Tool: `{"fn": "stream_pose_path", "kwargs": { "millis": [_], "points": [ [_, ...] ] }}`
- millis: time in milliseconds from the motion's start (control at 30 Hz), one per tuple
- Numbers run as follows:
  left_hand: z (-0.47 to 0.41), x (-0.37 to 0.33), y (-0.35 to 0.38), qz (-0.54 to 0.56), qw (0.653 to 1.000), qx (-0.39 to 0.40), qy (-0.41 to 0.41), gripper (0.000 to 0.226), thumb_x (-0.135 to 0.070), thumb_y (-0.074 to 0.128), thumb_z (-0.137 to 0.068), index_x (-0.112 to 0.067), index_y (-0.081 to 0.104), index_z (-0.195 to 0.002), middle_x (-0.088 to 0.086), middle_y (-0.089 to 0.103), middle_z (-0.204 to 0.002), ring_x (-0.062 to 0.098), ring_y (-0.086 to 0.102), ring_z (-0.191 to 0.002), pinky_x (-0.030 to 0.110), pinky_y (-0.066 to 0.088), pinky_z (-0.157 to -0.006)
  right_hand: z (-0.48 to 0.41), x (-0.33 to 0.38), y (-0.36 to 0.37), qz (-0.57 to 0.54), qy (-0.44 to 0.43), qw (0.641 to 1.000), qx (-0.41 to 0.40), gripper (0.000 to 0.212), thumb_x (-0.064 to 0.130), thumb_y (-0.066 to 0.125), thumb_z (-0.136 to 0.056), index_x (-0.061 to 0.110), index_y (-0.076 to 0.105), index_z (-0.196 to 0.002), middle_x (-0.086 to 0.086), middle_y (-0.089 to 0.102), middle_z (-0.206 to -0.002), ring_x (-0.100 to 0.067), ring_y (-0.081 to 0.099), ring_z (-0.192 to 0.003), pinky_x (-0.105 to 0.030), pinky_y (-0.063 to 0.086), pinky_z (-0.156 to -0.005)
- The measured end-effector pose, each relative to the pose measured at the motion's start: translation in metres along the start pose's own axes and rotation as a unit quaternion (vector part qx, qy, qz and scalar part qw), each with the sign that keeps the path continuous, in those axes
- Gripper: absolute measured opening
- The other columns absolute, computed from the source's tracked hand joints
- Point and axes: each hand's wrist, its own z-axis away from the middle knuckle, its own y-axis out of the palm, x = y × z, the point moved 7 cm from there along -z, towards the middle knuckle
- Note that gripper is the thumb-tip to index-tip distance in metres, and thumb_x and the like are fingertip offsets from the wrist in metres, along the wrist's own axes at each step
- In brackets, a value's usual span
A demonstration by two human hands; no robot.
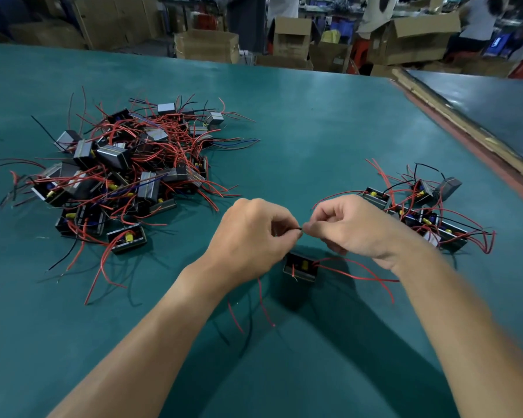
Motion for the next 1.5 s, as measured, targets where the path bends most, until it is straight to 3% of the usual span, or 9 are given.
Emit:
{"fn": "stream_pose_path", "kwargs": {
  "millis": [100,233,300,433,567,767,933,1067,1500],
  "points": [
    [-0.003,0.017,0.001,0.080,0.993,0.005,-0.086,0.010,-0.028,0.078,-0.078,-0.022,0.074,-0.071,-0.009,0.064,-0.055,0.005,0.052,-0.049,0.025,0.045,-0.053,0.007,0.023,-0.006,-0.031,-0.127,0.991,-0.008,0.016,0.008,0.077,-0.081,0.015,0.064,-0.075,0.011,0.048,-0.047,-0.008,0.034,-0.045,-0.018,0.029,-0.048],
    [-0.001,0.028,0.007,0.193,0.965,0.041,-0.171,0.017,-0.018,0.084,-0.074,-0.017,0.067,-0.069,0.000,0.065,-0.057,0.011,0.050,-0.049,0.025,0.042,-0.053,0.026,0.028,0.019,-0.017,-0.161,0.964,0.210,0.015,0.013,0.076,-0.077,0.020,0.074,-0.090,0.002,0.051,-0.054,-0.012,0.037,-0.050,-0.022,0.031,-0.048],
    [0.001,0.030,0.008,0.230,0.952,0.058,-0.195,0.023,-0.010,0.084,-0.072,-0.014,0.061,-0.070,0.006,0.067,-0.060,0.011,0.053,-0.049,0.022,0.045,-0.050,0.027,0.023,0.030,0.019,-0.150,0.958,0.243,0.013,0.016,0.077,-0.078,0.021,0.076,-0.089,0.003,0.057,-0.058,-0.011,0.043,-0.053,-0.023,0.034,-0.050],
    [0.001,0.029,0.006,0.252,0.943,0.082,-0.202,0.022,0.001,0.083,-0.071,-0.009,0.063,-0.072,0.023,0.072,-0.078,0.018,0.059,-0.060,0.027,0.050,-0.060,0.023,0.021,0.031,0.004,-0.139,0.964,0.228,0.005,0.014,0.078,-0.080,0.015,0.077,-0.085,-0.003,0.065,-0.064,-0.008,0.051,-0.058,-0.021,0.039,-0.054],
    [0.001,0.029,-0.001,0.246,0.947,0.071,-0.196,0.011,-0.003,0.081,-0.075,-0.003,0.070,-0.076,0.027,0.071,-0.081,0.023,0.059,-0.067,0.037,0.049,-0.070,0.022,0.024,0.027,-0.006,-0.145,0.968,0.204,0.005,0.021,0.075,-0.080,0.017,0.076,-0.082,-0.020,0.069,-0.077,-0.017,0.056,-0.065,-0.033,0.045,-0.063],
    [-0.001,0.023,-0.001,0.241,0.954,0.053,-0.170,0.015,-0.001,0.081,-0.073,-0.007,0.069,-0.079,0.005,0.069,-0.070,0.015,0.058,-0.064,0.030,0.051,-0.066,0.015,0.023,0.018,-0.047,-0.133,0.981,0.133,0.010,0.022,0.069,-0.082,0.017,0.073,-0.074,-0.006,0.057,-0.059,-0.020,0.045,-0.054,-0.032,0.038,-0.051],
    [-0.001,0.018,-0.003,0.223,0.962,0.054,-0.150,0.008,-0.007,0.082,-0.075,-0.007,0.075,-0.077,0.008,0.074,-0.072,0.013,0.062,-0.061,0.031,0.054,-0.063,0.012,0.020,0.014,-0.057,-0.106,0.988,0.100,0.017,0.029,0.069,-0.084,0.016,0.073,-0.073,0.000,0.058,-0.055,-0.014,0.049,-0.051,-0.025,0.043,-0.049],
    [-0.001,0.018,-0.003,0.258,0.952,0.053,-0.155,0.006,-0.004,0.080,-0.076,-0.008,0.076,-0.078,0.006,0.074,-0.072,0.011,0.062,-0.063,0.026,0.053,-0.066,0.008,0.017,0.006,-0.040,-0.099,0.993,0.057,0.023,0.019,0.068,-0.093,0.013,0.072,-0.071,0.001,0.059,-0.055,-0.013,0.050,-0.049,-0.021,0.043,-0.048],
    [0.000,0.015,-0.001,0.286,0.945,0.077,-0.140,0.019,0.000,0.077,-0.078,-0.019,0.079,-0.077,0.004,0.076,-0.076,0.008,0.066,-0.068,0.022,0.055,-0.072,0.002,0.012,-0.002,-0.004,-0.107,0.994,0.002,0.016,0.032,0.075,-0.082,0.021,0.076,-0.071,0.004,0.063,-0.054,-0.009,0.049,-0.047,-0.019,0.040,-0.045]
  ]
}}
